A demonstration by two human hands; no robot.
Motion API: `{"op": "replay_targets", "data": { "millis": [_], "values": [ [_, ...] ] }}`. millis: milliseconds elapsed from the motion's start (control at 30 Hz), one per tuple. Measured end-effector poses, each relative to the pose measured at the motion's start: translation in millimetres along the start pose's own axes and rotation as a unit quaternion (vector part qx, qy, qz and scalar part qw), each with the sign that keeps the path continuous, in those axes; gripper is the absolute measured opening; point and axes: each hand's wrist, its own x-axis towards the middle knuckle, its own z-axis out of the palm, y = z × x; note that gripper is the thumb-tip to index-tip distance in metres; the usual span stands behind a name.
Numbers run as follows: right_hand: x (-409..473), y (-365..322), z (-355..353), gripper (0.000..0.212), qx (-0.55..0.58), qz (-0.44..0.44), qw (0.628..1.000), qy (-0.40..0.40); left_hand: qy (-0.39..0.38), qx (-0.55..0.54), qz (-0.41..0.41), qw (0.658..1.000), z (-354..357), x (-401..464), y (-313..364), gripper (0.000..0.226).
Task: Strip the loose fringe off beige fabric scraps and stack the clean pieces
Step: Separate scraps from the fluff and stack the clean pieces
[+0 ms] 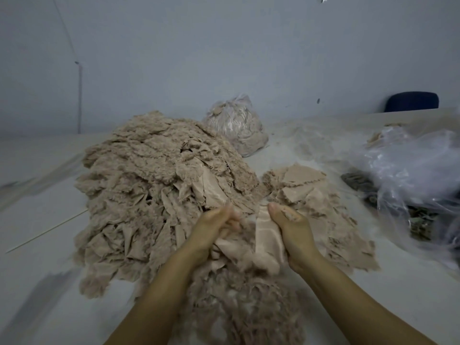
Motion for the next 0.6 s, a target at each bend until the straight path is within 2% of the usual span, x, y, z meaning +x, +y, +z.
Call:
{"op": "replay_targets", "data": {
  "millis": [67,100,167,233,333,433,533,600],
  "values": [
    [0.9,3.4,8.9,0.019,0.002,-0.022,1.0,-0.005,-0.122,0.064,-0.002,0.99,19.1,-4.9,-2.8,0.017],
    [2.9,3.9,11.7,0.02,0.001,-0.032,0.999,0.013,-0.147,0.111,-0.012,0.983,27.0,-6.8,-5.3,0.013],
    [10.0,3.8,8.6,0.026,-0.022,-0.056,0.996,0.061,-0.124,0.16,-0.02,0.979,28.6,-4.6,-9.3,0.027],
    [15.2,7.1,-0.2,0.026,-0.03,-0.076,0.993,0.09,-0.103,0.162,-0.012,0.981,18.8,-3.5,-6.2,0.025],
    [17.2,15.3,-5.8,0.019,-0.036,-0.095,0.988,0.117,-0.131,0.17,0.006,0.977,9.8,-2.0,0.9,0.019],
    [24.1,16.0,-11.3,0.018,-0.044,-0.097,0.985,0.138,-0.135,0.177,0.007,0.975,6.8,0.2,-0.5,0.029],
    [39.7,6.9,-37.0,0.023,-0.043,-0.096,0.974,0.201,-0.09,0.19,0.004,0.978,-7.7,2.6,-6.9,0.032],
    [51.4,0.5,-59.2,0.017,-0.094,-0.069,0.97,0.215,-0.056,0.2,0.006,0.978,-11.2,2.4,-9.7,0.031]
  ]
}}
